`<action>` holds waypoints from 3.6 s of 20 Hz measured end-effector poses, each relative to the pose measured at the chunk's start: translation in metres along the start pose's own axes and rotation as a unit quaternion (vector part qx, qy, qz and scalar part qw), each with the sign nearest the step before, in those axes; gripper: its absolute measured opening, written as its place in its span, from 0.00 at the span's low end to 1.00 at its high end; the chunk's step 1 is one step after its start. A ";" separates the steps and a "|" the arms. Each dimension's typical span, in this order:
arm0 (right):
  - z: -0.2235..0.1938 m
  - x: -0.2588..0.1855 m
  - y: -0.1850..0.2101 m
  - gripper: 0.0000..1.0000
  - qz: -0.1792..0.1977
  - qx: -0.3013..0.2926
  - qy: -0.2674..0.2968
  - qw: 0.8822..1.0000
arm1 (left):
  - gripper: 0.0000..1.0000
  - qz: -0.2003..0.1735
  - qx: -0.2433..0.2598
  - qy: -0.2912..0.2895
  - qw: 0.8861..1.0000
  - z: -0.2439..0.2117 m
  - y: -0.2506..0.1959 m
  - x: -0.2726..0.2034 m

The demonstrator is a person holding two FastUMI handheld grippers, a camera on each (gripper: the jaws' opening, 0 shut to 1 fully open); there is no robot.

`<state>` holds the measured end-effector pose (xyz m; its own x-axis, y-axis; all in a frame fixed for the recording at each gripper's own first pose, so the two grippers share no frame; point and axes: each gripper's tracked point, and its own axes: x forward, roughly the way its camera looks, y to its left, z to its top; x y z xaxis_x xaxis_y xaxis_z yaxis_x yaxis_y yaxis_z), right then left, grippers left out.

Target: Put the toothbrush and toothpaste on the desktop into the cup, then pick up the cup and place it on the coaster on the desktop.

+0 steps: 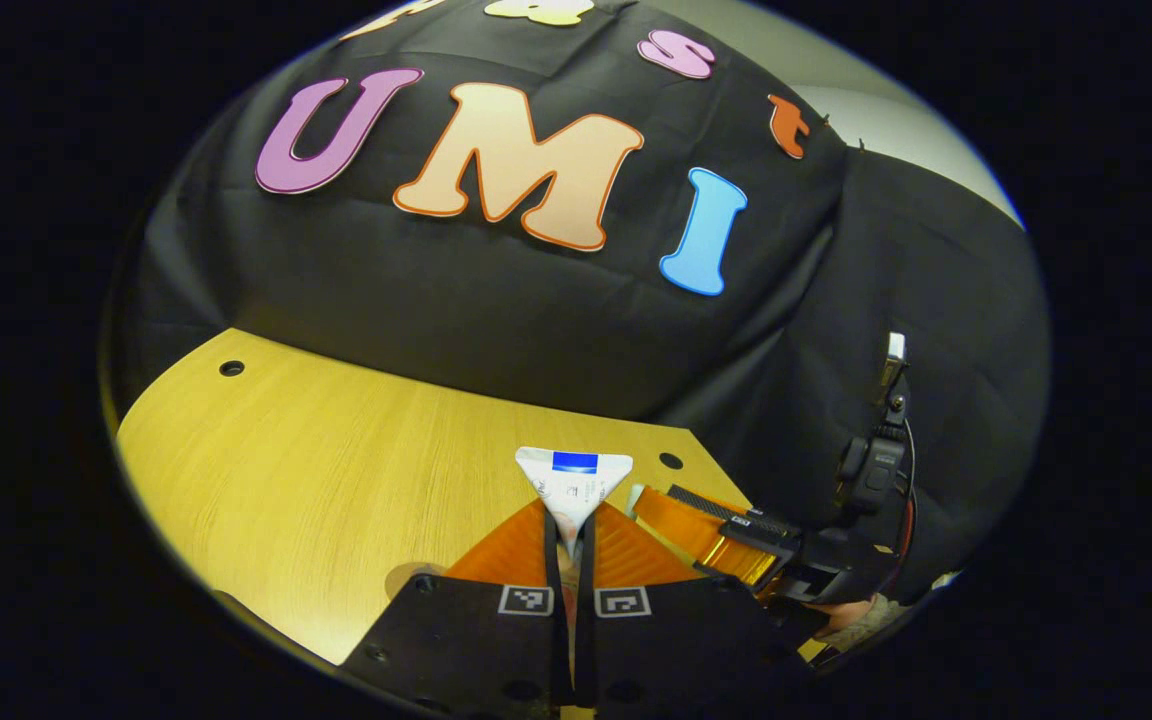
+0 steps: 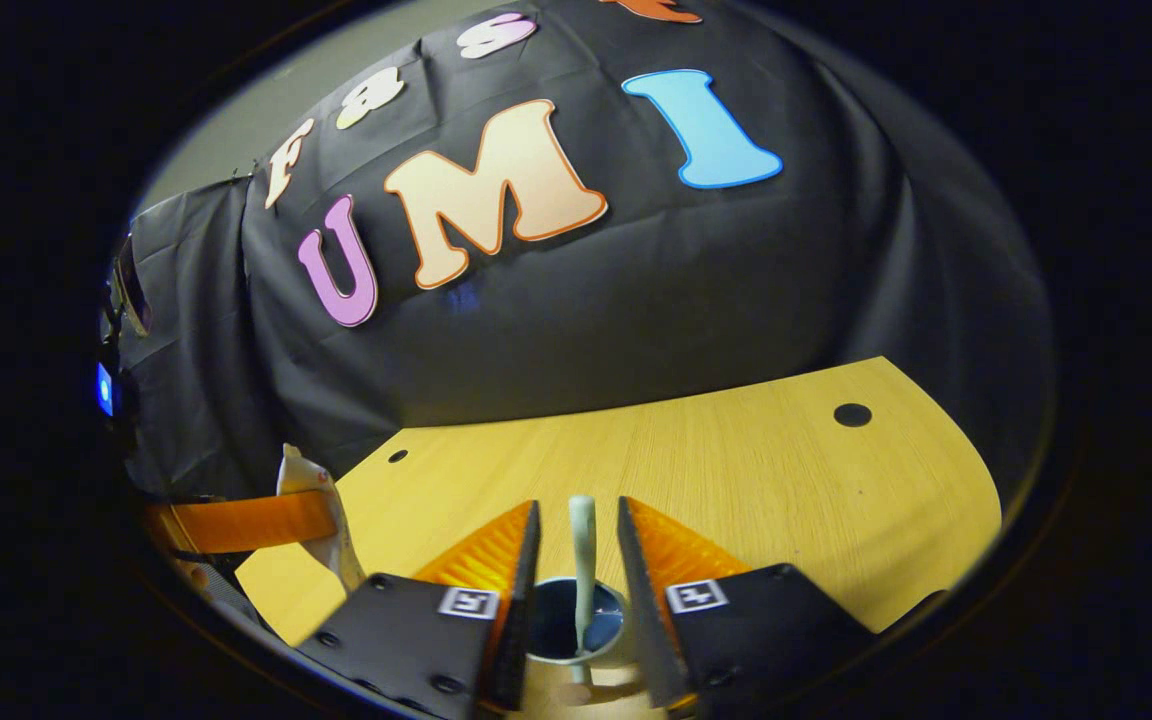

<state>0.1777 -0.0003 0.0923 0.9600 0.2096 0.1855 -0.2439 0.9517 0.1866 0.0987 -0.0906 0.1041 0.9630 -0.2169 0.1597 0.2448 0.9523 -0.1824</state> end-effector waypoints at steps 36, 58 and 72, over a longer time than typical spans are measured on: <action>-0.009 -0.164 -0.112 0.98 -0.174 -0.042 0.009 0.984 | 0.82 -0.131 -0.027 -0.053 0.990 -0.044 -0.046 0.042; -0.085 -0.091 0.005 0.99 -0.045 -0.112 0.238 0.964 | 0.93 0.110 -0.042 -0.046 0.992 -0.040 0.146 -0.109; -0.131 -0.057 -0.007 0.77 -0.093 -0.149 0.400 0.900 | 0.94 0.119 -0.013 0.024 0.992 -0.083 0.146 -0.131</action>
<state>0.1422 0.0108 -0.0458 0.8013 0.0220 -0.5978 -0.1366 0.9797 -0.1470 0.0175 0.0593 -0.0236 0.9980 0.0033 0.0627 0.0115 0.9719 -0.2350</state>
